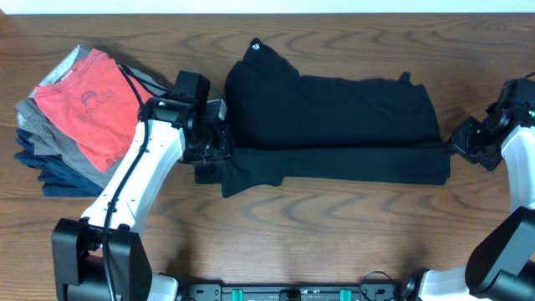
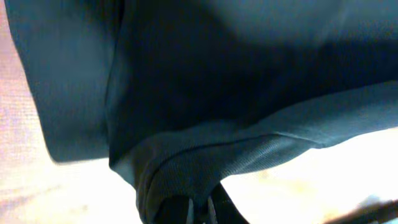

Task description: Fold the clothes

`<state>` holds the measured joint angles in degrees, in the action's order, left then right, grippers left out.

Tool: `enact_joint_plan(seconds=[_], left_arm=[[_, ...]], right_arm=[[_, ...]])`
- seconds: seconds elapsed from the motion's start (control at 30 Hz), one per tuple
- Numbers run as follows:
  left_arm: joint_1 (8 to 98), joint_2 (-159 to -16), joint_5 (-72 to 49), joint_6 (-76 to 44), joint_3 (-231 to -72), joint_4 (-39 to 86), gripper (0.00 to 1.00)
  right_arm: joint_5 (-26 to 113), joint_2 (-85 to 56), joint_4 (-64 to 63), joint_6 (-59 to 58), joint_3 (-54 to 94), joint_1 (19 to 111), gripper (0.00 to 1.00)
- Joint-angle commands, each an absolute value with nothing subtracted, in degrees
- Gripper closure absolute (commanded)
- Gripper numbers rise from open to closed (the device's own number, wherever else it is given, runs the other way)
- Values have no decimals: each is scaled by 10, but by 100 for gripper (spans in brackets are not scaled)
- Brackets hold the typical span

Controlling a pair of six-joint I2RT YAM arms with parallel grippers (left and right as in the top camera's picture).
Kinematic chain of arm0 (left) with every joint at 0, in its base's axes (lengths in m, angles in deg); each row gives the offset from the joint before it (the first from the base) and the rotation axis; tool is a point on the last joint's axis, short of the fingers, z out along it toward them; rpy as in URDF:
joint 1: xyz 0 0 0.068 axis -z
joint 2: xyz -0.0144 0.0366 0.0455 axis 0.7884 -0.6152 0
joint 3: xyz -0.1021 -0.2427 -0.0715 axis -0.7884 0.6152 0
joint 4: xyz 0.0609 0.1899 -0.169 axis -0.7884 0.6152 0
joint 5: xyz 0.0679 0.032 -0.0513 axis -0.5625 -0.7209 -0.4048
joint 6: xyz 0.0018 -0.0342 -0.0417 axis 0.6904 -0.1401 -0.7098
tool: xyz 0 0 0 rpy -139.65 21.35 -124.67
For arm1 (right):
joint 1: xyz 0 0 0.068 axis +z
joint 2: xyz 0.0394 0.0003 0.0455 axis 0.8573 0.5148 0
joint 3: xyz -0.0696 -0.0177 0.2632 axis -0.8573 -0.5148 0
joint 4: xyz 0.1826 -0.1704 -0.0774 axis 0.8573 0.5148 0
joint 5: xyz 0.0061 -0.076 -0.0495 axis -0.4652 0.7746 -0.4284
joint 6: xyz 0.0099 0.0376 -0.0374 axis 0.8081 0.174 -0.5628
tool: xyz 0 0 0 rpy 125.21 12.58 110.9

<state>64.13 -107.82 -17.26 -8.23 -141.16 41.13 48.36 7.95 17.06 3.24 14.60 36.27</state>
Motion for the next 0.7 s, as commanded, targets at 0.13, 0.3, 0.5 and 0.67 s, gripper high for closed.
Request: enact_joint_plan(seconds=[0.13, 0.3, 0.5, 0.67], left_arm=[[640, -1099, -188, -88, -1407, 375, 93], [640, -1121, -188, -88, -1407, 353, 93], [640, -1155, -195, -88, -1407, 319, 93], [639, -1162, -195, -88, -1407, 289, 67]], right_arm=[[476, 80, 141, 22, 135, 373, 96], [475, 89, 111, 22, 119, 373, 91], [464, 91, 74, 22, 99, 373, 89], [455, 91, 66, 22, 92, 373, 80]])
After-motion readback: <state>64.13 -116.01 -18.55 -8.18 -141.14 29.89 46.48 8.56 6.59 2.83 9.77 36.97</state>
